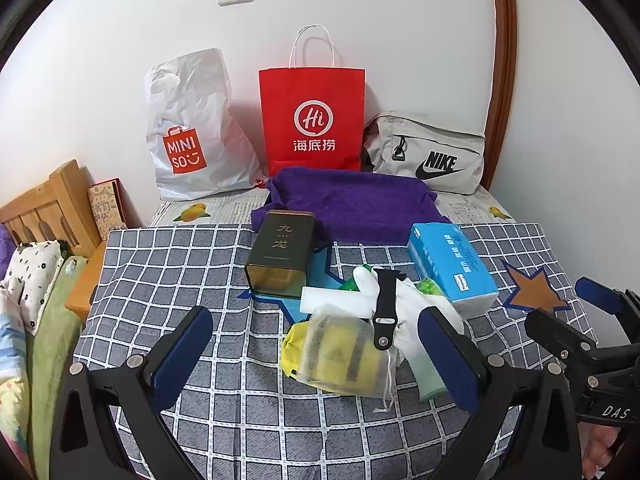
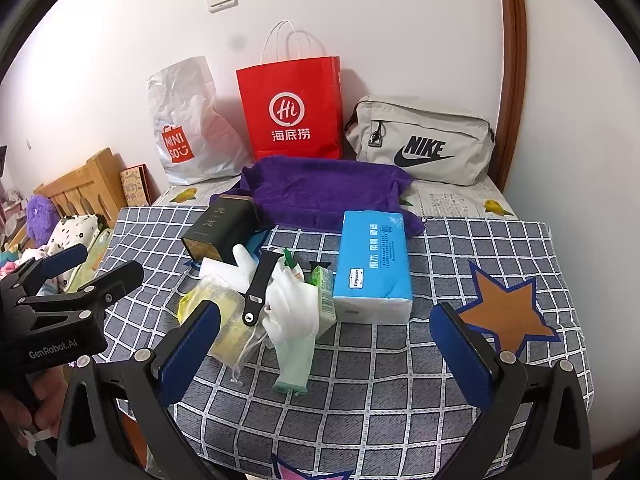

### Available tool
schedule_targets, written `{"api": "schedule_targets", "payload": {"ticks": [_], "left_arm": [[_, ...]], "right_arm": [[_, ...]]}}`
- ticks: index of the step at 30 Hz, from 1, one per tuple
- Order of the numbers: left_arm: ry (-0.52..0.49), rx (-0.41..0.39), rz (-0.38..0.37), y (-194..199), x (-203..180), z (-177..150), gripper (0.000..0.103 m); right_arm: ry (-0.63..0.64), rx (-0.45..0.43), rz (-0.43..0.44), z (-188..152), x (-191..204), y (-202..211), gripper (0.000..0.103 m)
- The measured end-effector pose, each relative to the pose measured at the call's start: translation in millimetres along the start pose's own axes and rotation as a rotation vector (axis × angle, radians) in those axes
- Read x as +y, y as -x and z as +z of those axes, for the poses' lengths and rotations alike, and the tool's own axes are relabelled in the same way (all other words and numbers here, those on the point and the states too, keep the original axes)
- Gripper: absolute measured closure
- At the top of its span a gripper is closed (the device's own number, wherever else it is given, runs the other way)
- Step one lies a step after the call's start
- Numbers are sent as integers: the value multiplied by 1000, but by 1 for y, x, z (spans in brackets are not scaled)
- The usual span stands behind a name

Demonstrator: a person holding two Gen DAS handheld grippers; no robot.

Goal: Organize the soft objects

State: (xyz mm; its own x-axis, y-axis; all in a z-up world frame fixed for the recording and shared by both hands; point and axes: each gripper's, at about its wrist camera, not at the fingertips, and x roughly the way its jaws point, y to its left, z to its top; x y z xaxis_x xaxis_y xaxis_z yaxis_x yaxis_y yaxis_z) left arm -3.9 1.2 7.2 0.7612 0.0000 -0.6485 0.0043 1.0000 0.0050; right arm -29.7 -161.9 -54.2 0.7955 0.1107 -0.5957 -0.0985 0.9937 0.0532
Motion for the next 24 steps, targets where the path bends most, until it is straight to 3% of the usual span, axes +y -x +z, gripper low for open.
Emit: {"api": "schedule_targets", "payload": {"ticks": [24], "left_arm": [[-1,-2,-3,3,1,-1,0]], "right_arm": [[-11,2,3,0,-2,2,0]]}}
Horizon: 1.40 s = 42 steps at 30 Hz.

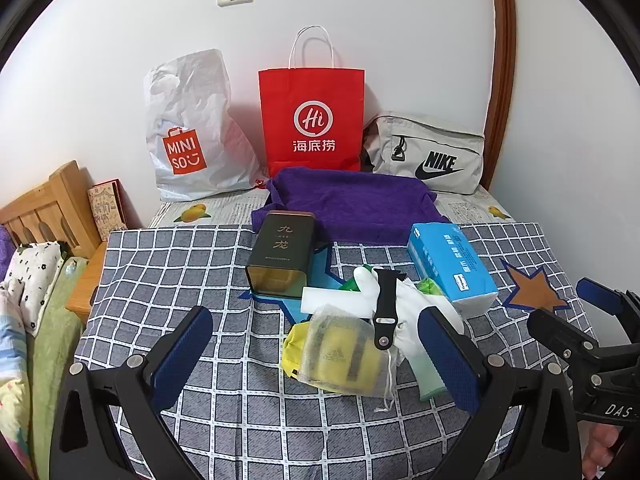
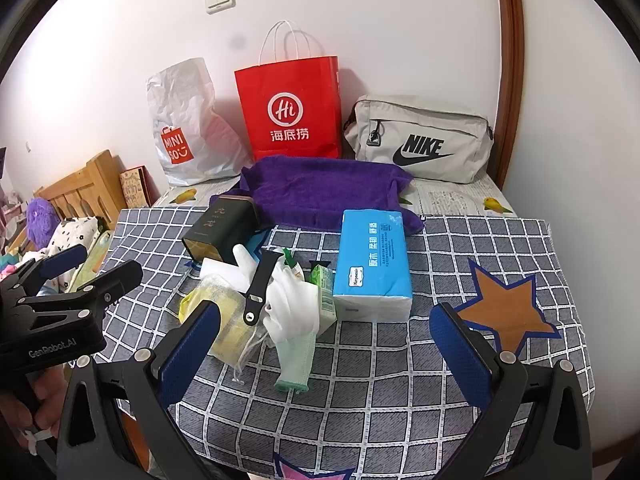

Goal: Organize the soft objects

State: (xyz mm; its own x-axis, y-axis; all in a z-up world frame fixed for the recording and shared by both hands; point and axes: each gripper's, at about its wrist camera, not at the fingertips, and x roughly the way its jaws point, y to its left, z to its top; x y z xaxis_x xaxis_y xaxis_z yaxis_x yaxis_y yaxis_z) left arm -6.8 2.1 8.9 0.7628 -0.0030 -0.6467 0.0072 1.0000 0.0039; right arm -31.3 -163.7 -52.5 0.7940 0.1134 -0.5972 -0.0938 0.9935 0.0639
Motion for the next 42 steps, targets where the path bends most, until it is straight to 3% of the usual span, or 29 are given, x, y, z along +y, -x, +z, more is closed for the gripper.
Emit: {"api": "schedule_targets", "payload": {"ticks": [42], "left_arm": [[14,9,-27,-4,2,-2,0]], "right_arm": [[3,-10,-10,0,2,1,0]]}}
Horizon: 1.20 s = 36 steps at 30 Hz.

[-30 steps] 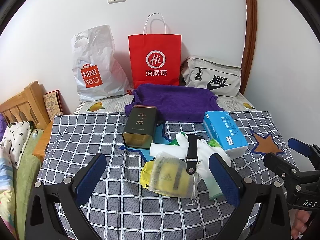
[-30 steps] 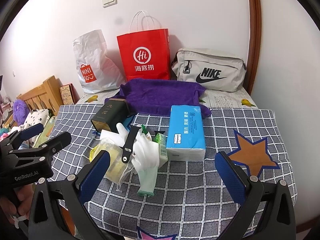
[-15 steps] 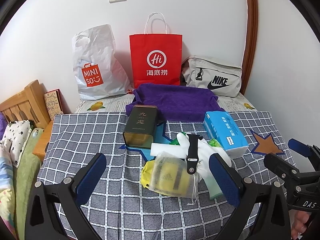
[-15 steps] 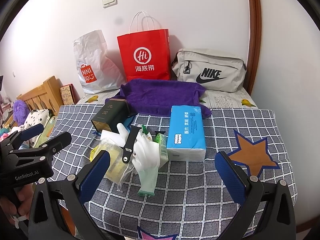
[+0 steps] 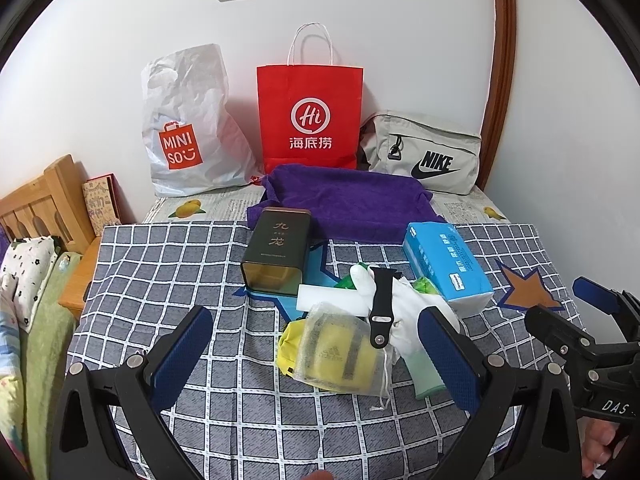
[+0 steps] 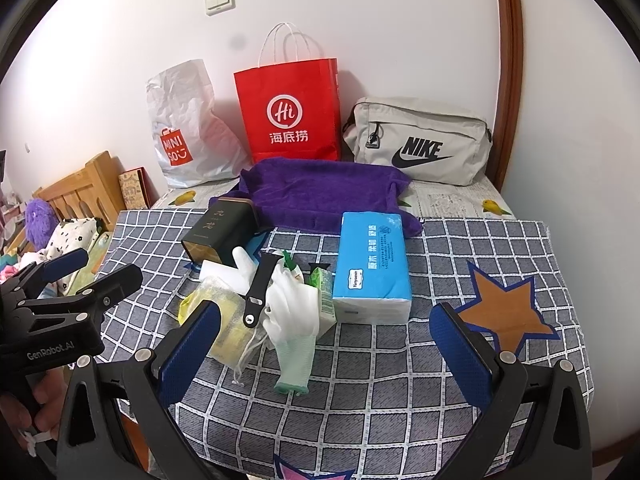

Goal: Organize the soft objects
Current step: 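Lower the left tool onto the white mesh bag and close it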

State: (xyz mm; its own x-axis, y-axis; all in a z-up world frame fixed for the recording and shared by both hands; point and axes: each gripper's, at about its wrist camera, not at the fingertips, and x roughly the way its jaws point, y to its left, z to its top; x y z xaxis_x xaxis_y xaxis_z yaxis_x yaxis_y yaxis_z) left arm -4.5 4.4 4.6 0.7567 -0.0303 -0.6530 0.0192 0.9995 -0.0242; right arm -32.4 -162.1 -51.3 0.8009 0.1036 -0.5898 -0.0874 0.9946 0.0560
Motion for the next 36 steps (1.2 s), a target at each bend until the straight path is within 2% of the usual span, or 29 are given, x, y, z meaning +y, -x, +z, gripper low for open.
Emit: {"api": "schedule_targets", "payload": {"ticks": [6,12,20,24,28,31,32,34,36], "left_arm": [[22,26,9,-15,13,-5,0],[31,65,12,-40,25,-17,0],[-9,139,-25,-80,19,-38,0],[-20,176,-18,-100,16,-45,0],[-15,180,-20,-114,18,-41,0],[-24,177,-59,-124,14,-41,0],[-36,182,-62,-128,11,-41,1],[-61,188,-61,-135,6,-44,17],[-64,194,-89,-140,4,-47,26]], "right_arm": [[-5,8,3,1,-2,-6,0],[-20,52,7,-6,-9,-27,0],[-19,116,13,-21,-12,-58,0],[-26,157,14,-29,-15,-75,0],[-43,193,14,-35,-20,-91,0],[-58,217,17,-38,-23,-100,0],[-60,224,18,-38,-24,-104,0],[-64,238,17,-40,-25,-111,0],[-67,247,20,-41,-27,-116,0]]}}
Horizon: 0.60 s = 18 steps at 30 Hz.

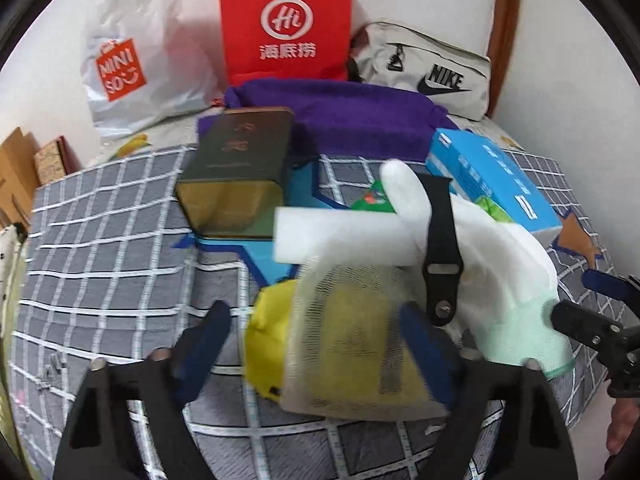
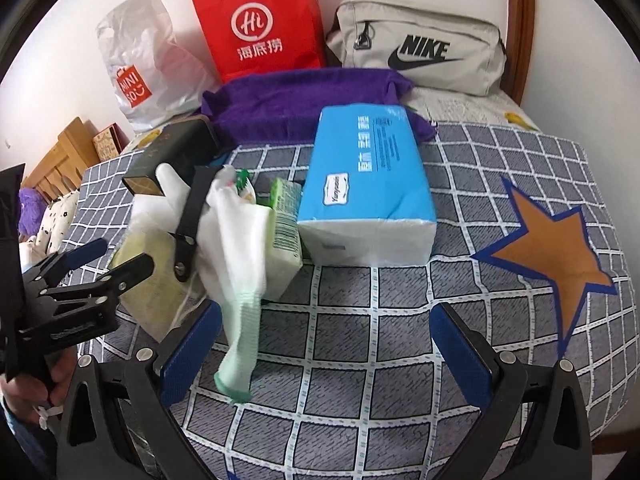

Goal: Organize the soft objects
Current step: 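Lower the left tool onto the white mesh bag and close it, then lift the white mesh bag with the left tool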

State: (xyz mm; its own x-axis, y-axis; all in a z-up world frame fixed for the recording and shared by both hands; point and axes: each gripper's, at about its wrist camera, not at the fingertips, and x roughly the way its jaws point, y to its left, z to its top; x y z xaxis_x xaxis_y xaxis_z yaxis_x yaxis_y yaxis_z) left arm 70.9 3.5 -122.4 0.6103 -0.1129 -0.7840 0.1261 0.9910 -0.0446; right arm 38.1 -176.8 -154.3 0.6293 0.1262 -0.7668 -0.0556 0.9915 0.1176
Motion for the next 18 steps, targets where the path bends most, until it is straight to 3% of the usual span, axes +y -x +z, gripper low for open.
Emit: {"api": "schedule_targets", "payload": {"ticks": [4,10,18], "left_arm": [[-20,-31,15,-5,-1,-6,33],[90,-57,-82,-15,19,-23,34],[66,-117,-78,-13,18,-32,34]], "right_arm": [[-10,20,1,0,-2,-10,0],[-14,36,10,0,0,-22,1],[8,43,7,0,6,-29,1]]}}
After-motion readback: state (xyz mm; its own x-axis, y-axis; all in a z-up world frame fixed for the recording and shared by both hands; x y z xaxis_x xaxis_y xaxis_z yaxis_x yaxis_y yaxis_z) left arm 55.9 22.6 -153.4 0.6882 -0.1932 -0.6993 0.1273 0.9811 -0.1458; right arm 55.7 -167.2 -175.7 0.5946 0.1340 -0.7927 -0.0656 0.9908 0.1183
